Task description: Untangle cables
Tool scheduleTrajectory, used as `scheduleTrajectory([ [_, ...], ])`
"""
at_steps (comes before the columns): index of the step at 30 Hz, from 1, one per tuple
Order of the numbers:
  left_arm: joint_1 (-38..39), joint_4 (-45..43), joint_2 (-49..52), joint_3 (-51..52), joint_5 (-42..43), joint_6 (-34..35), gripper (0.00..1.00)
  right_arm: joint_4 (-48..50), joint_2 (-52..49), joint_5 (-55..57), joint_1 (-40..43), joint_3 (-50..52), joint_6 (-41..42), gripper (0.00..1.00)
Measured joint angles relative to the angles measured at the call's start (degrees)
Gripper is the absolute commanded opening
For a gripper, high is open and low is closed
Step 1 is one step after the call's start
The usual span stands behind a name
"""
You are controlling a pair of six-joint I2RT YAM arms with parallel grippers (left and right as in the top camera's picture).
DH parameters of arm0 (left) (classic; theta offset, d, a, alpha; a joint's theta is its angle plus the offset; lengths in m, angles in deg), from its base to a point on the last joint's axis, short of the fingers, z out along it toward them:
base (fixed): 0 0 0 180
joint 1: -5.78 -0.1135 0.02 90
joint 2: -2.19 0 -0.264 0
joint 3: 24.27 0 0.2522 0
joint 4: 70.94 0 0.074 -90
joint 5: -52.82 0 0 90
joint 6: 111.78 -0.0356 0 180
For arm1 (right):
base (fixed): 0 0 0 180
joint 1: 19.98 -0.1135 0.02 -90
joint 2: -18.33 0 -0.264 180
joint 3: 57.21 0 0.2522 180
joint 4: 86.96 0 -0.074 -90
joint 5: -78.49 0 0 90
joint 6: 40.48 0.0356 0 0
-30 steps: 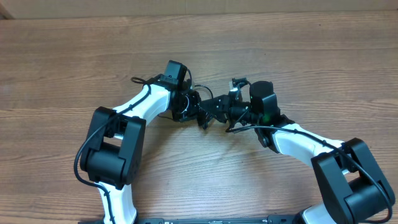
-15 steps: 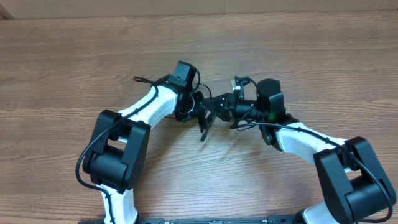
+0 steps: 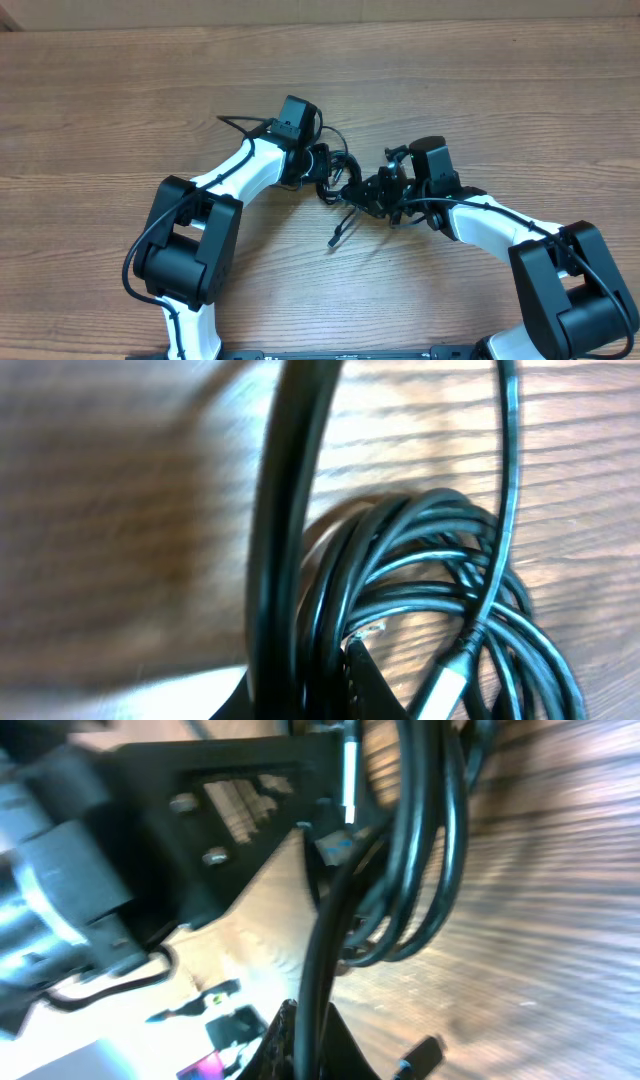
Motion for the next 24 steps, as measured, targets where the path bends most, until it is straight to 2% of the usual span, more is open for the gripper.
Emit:
scheduleTrajectory([
  [13,-0.11,-4.42,0.17,0.31,6.69,-16.28,0.04,0.85,0.00,11.45,-4.61,0.00,-1.97,0.04],
  [24,-0.85,0.02,-5.79,0.28,7.93,-22.82,0.04,5.05,0.00,15.89,-4.83,0.00,-2.10,0.04],
])
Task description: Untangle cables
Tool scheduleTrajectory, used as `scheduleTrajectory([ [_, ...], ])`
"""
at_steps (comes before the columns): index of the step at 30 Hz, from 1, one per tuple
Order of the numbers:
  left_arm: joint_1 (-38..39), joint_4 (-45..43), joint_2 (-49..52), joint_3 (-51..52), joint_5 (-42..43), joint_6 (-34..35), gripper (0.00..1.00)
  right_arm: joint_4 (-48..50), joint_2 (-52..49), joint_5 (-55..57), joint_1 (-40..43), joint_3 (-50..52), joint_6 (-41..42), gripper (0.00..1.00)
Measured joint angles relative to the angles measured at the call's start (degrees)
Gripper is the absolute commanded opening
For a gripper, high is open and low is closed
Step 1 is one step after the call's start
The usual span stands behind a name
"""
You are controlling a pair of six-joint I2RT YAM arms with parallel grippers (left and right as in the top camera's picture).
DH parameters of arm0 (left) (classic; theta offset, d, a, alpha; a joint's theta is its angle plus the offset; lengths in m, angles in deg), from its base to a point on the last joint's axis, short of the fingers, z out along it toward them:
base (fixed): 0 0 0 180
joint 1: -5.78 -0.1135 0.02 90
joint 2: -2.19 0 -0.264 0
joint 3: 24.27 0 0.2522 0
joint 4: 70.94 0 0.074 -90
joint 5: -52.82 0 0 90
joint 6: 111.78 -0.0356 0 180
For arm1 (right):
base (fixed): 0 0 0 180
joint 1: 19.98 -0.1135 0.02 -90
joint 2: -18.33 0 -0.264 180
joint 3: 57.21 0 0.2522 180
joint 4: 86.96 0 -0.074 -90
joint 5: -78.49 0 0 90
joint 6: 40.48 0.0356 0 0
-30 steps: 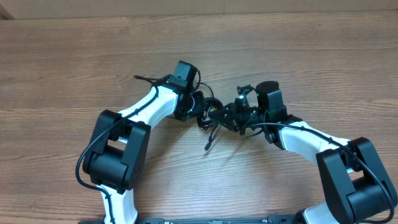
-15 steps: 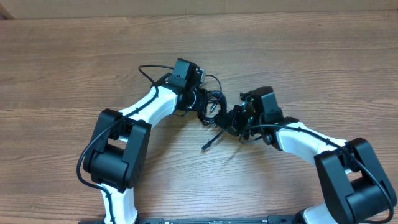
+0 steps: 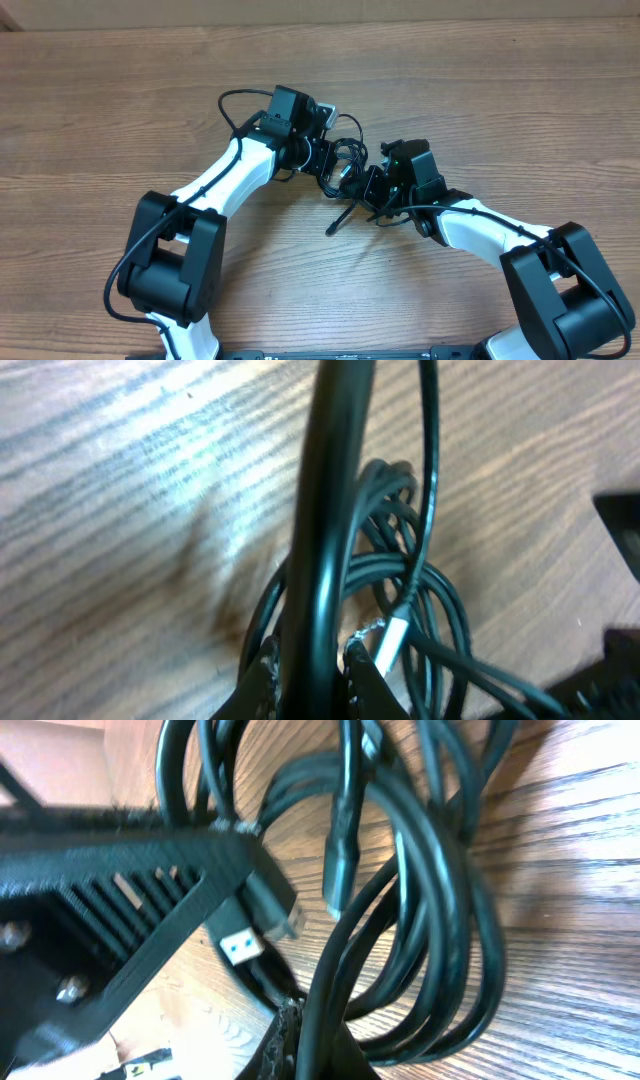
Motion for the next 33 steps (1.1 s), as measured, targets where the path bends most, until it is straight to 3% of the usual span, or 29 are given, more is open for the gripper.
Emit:
scheduleTrajectory([
  [25,0.00,0.94,-0.09,0.02,1.51,-2.78,0.04,0.15,0.00,2.40,0.02,0.00,-0.04,0.04],
  [28,0.00,0.96,-0.09,0.02,1.64,-3.15,0.04,0.22,0.00,2.43,0.00,0.00,0.09,0.21],
  [33,0.04,1.01,-0.09,0.02,2.34,-3.23,0.04,0.37,0.00,2.95,0.02,-0.02,-0.07,0.23],
])
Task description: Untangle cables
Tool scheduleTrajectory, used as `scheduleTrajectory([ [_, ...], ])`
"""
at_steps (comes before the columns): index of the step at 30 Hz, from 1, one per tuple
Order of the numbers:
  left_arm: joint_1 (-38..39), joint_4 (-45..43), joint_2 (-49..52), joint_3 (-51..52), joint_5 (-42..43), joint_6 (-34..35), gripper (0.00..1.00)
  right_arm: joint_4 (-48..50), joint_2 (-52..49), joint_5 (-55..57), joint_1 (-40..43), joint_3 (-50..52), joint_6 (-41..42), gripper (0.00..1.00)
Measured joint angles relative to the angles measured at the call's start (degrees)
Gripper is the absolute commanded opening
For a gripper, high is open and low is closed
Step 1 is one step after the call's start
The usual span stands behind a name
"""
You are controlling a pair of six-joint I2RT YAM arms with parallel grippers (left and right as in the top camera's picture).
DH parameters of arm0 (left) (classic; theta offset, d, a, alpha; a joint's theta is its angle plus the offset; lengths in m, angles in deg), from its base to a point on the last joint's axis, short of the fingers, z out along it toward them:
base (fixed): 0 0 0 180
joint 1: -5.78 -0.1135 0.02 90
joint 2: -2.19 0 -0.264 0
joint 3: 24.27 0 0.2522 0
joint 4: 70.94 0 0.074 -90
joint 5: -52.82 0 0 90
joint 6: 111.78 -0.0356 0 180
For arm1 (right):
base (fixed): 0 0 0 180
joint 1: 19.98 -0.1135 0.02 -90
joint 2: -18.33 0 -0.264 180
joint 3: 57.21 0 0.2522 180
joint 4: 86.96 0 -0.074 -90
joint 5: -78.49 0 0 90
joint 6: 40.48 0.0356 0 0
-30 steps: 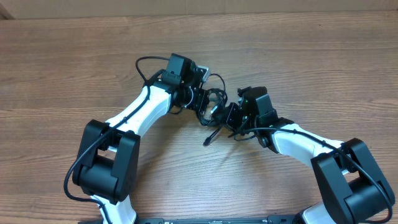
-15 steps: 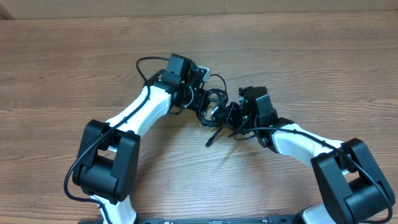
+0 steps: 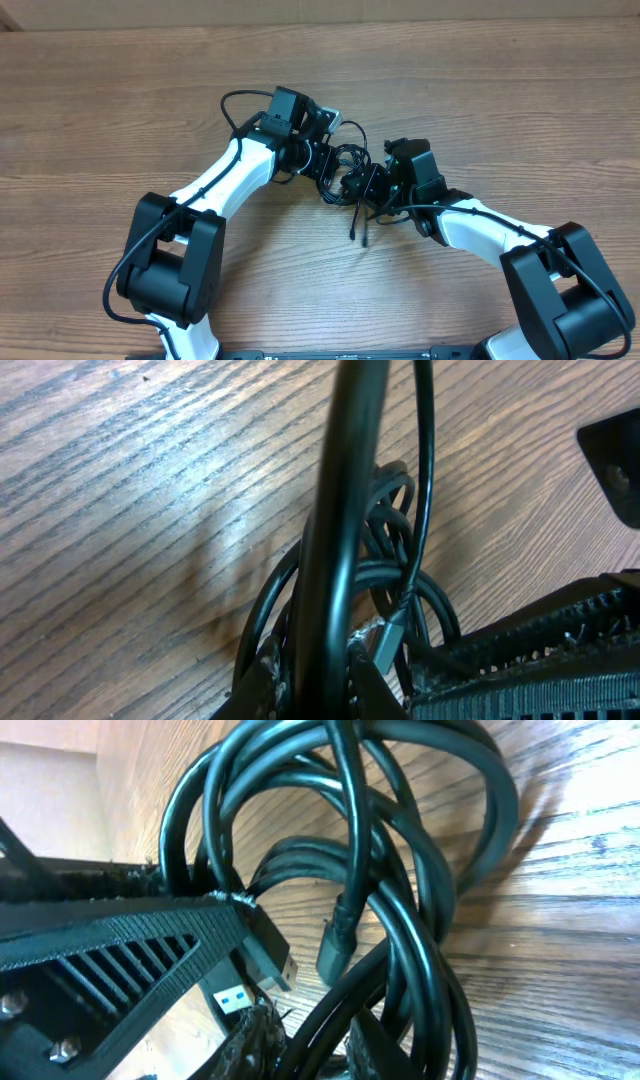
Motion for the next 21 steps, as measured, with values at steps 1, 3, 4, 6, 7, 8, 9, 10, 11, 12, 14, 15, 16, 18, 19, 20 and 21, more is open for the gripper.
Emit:
scheduleTrajectory([
  [1,0.00,-0.02,0.00,0.00,0.02,-0.09,0.04,-0.04,0.00,0.09,-0.02,0.00,0.02,0.23],
  [3,0.00,-0.02,0.00,0.00,0.04,-0.11,0.04,-0.02,0.00,-0.07,0.00,0.00,0.02,0.27],
  [4,0.00,-0.02,0.00,0.00,0.04,-0.11,0.04,-0.02,0.00,-0.35,0.00,0.00,0.11,0.32],
  [6,0.00,-0.02,0.00,0.00,0.20,-0.11,0.04,0.33,0.00,-1.51,0.00,0.00,0.13,0.39],
  [7,0.00,0.00,0.00,0.00,0.26,-0.13,0.04,0.48,0.00,-2.36,0.02,-0.02,-0.07,0.42],
  [8,0.00,0.07,0.00,0.00,0.28,-0.13,0.04,0.59,0.00,-2.80,0.04,-0.02,-0.04,0.46],
  [9,0.00,0.13,0.00,0.00,0.39,-0.15,0.04,0.63,0.00,-3.28,0.04,-0.02,-0.09,0.50],
  [10,-0.02,0.17,0.00,0.00,0.48,-0.15,0.04,0.70,0.02,-3.85,0.02,-0.02,0.07,0.54],
  [11,-0.02,0.17,0.00,0.00,0.57,-0.20,0.04,0.76,0.04,-4.26,0.04,-0.02,-0.04,0.57],
  [12,-0.09,0.17,0.00,0.00,0.70,-0.28,0.04,0.74,0.20,-4.74,0.04,-0.02,-0.13,0.59],
  [14,-0.55,0.20,0.00,0.00,0.94,-0.33,0.04,0.68,0.92,-5.97,0.35,-0.02,-0.55,0.62],
  [15,-0.92,0.17,0.00,0.00,1.18,-0.31,0.04,0.55,1.49,-6.67,0.50,-0.02,-0.68,0.63],
  [16,-1.27,0.15,0.00,0.00,1.46,-0.31,0.04,0.37,2.19,-7.48,0.85,-0.02,-0.83,0.64],
  [18,-2.14,0.13,0.00,0.00,2.25,-0.31,0.04,0.26,3.37,-8.44,1.62,-0.02,-0.98,0.66],
  [19,-2.75,0.13,0.00,0.00,2.99,-0.33,0.04,0.22,3.96,-8.90,2.19,-0.02,-1.09,0.68],
  [20,-3.45,0.13,0.00,0.00,4.07,-0.37,0.04,0.20,4.33,-9.20,2.62,-0.02,-1.03,0.68],
  [21,-4.13,0.13,0.00,0.00,5.14,-0.59,0.04,0.04,4.68,-9.68,3.30,-0.02,-1.07,0.68],
])
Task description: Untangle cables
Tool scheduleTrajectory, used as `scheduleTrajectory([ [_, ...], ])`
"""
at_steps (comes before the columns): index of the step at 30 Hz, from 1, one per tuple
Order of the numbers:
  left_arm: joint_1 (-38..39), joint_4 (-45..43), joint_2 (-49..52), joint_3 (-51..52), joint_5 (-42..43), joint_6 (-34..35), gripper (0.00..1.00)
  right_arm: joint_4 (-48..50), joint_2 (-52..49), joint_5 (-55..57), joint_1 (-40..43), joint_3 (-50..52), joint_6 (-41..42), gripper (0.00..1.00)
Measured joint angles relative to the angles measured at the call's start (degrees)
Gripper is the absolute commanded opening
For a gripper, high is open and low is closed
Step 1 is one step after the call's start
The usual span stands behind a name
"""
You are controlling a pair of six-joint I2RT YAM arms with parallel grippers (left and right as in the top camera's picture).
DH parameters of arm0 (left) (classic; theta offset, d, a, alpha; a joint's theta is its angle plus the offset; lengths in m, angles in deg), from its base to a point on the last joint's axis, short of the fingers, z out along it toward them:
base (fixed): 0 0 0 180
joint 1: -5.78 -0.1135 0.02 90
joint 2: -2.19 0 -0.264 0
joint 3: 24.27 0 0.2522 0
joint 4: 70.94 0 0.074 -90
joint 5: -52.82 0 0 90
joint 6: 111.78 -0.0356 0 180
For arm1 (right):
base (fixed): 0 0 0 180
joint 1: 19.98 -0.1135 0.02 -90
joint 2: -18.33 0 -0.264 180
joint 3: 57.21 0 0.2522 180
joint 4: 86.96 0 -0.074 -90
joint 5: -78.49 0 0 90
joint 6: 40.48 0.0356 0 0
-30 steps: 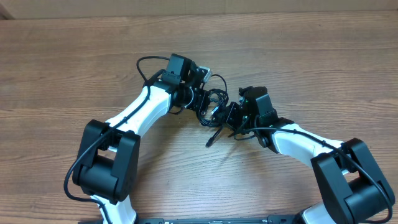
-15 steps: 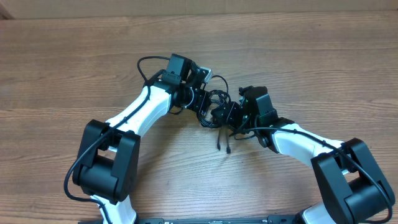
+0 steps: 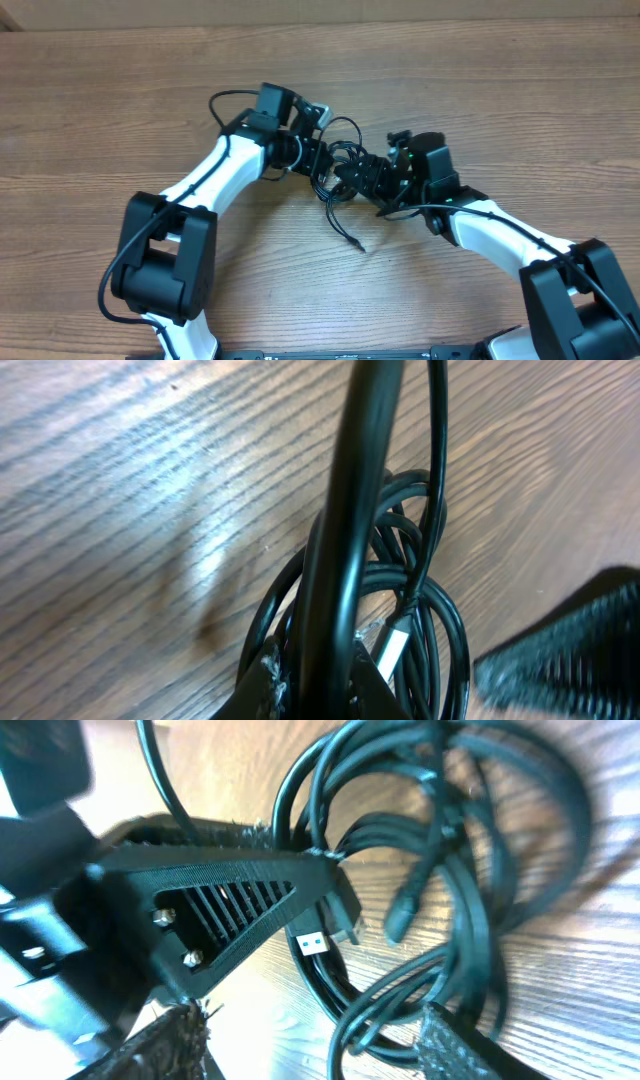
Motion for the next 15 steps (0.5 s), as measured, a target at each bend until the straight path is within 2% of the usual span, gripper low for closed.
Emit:
scheduleTrajectory([
  [11,-7.13,0.00,0.00,0.00,14.14,-2.29,0.04,-4.50,0.22,-5.11,7.78,0.00,-0.15,0.65],
  [15,-7.85,0.00,0.00,0.00,19.65,-2.49,0.04,-4.74,0.22,-5.44,8.59,0.00,-0.20,0.60],
])
